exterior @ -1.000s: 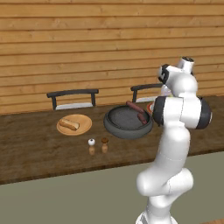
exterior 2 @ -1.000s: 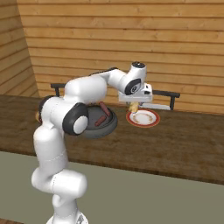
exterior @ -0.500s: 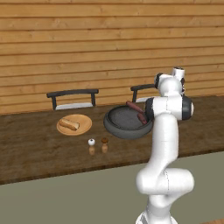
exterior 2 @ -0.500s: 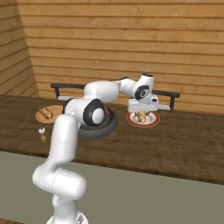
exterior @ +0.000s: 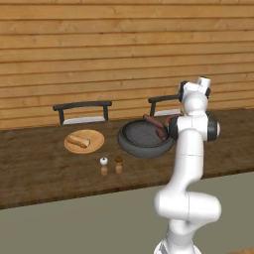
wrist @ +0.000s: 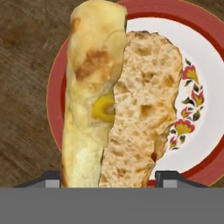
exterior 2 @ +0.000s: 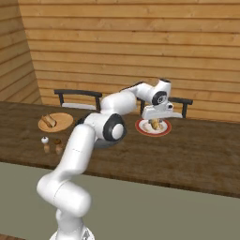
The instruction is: Place one bun and one sausage from the bowl on each plate.
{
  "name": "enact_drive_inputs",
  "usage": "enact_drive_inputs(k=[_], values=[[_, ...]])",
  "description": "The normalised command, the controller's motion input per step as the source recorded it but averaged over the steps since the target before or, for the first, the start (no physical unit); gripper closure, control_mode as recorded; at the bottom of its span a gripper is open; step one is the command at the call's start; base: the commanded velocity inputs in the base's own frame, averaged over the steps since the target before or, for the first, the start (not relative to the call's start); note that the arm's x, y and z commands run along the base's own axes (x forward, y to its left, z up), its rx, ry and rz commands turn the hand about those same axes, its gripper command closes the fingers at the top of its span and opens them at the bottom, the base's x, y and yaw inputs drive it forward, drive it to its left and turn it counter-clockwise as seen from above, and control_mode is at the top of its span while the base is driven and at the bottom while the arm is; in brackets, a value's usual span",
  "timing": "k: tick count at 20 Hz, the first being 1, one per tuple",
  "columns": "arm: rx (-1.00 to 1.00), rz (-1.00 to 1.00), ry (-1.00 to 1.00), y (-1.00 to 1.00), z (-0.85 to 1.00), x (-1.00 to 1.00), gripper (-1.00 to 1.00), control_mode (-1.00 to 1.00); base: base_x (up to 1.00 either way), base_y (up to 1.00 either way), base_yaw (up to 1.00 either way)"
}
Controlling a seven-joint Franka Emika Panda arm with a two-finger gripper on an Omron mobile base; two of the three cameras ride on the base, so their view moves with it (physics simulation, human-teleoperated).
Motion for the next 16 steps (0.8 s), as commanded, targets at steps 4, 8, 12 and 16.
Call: enact_drive_inputs(k=[4, 8, 12, 16], values=[[0.0, 0.02, -0.01, -0.02, -0.06, 0.0, -1.0, -1.0, 0.0, 0.0, 0.0], [0.0, 0.0, 0.0, 0.0, 0.0, 0.01, -1.0, -1.0, 0.0, 0.0, 0.0], [-0.01, 0.0, -0.04, 0.01, 0.0, 0.0, -1.0, -1.0, 0.0, 0.0, 0.0], [-0.05, 0.0, -0.07, 0.15, 0.01, -0.04, -1.0, -1.0, 0.0, 0.0, 0.0]])
